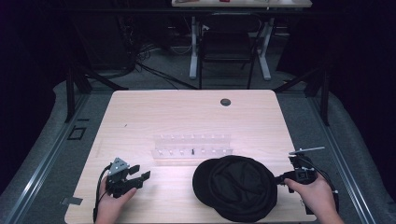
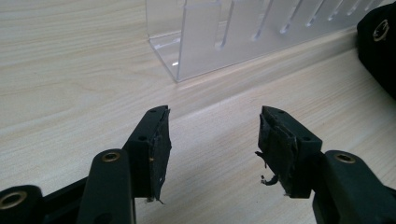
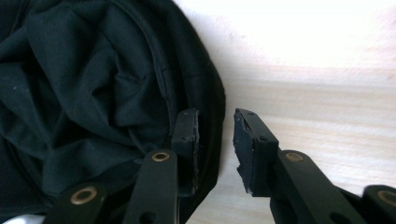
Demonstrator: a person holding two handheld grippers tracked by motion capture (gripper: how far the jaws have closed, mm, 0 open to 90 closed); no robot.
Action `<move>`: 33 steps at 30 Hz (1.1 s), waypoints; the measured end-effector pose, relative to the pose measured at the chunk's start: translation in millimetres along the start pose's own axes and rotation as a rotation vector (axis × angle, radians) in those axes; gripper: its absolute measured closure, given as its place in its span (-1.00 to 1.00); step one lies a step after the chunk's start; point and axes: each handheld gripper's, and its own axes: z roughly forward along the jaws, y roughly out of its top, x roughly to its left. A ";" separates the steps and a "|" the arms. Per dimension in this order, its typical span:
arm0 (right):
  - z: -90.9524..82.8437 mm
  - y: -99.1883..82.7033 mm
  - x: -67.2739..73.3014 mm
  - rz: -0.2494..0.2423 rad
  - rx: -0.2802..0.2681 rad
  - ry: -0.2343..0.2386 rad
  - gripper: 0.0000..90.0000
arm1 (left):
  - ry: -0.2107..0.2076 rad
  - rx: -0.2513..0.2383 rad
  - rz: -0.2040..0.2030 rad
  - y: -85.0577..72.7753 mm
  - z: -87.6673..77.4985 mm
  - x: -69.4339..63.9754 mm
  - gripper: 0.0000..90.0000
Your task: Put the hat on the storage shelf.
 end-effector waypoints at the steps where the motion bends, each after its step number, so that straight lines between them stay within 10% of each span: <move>1: 1.0 -0.2 -0.6 0.008 0.010 0.002 0.57 | 0.001 0.001 0.001 0.0 0.1 0.0 -0.02; 33: 20.7 3.0 -8.1 0.070 0.134 0.100 0.91 | -0.001 0.008 0.010 0.2 0.7 0.4 -0.02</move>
